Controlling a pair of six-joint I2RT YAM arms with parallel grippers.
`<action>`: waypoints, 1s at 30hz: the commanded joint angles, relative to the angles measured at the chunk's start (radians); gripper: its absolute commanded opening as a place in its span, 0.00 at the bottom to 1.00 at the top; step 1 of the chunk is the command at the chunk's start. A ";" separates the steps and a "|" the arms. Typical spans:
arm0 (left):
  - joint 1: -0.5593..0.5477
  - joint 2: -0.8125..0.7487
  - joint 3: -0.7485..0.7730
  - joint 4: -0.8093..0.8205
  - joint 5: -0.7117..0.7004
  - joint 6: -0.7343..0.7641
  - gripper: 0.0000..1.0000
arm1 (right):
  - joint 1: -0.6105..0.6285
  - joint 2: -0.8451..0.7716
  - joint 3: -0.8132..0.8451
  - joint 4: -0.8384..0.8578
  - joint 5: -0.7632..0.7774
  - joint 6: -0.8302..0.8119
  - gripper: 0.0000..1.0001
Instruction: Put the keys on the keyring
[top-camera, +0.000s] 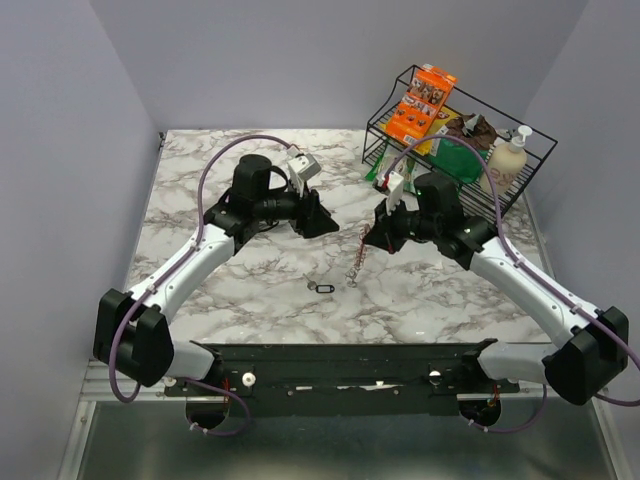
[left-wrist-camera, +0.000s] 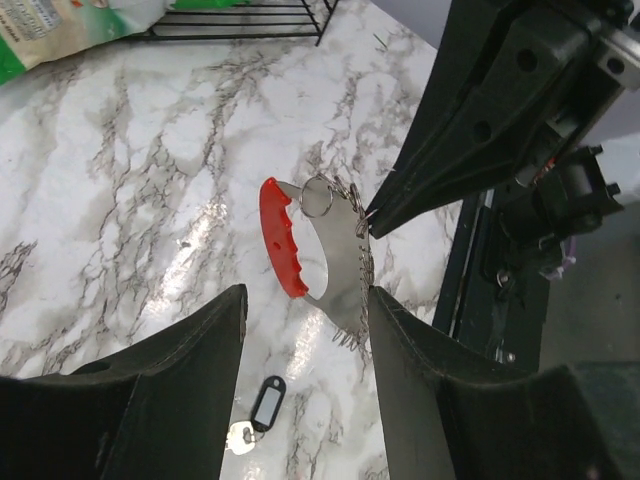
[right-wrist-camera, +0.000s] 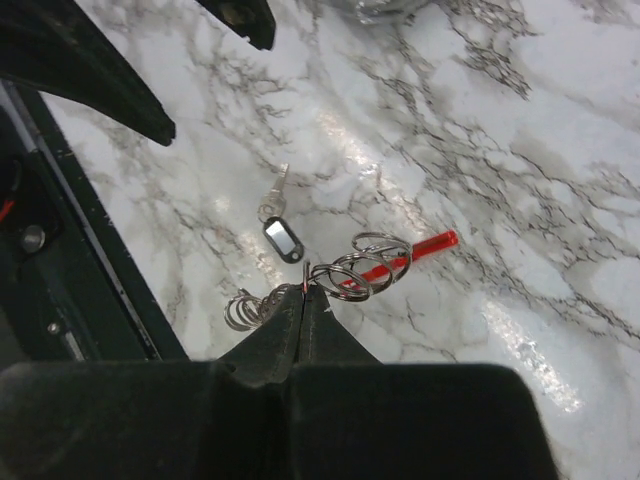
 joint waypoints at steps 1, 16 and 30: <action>0.003 -0.044 0.030 -0.104 0.150 0.118 0.59 | 0.004 -0.045 0.040 0.036 -0.193 -0.025 0.01; -0.016 -0.122 -0.157 0.544 0.392 -0.272 0.49 | 0.004 -0.093 0.115 0.080 -0.402 0.039 0.01; -0.020 -0.113 -0.245 0.985 0.447 -0.533 0.43 | 0.004 -0.097 0.121 0.110 -0.436 0.088 0.01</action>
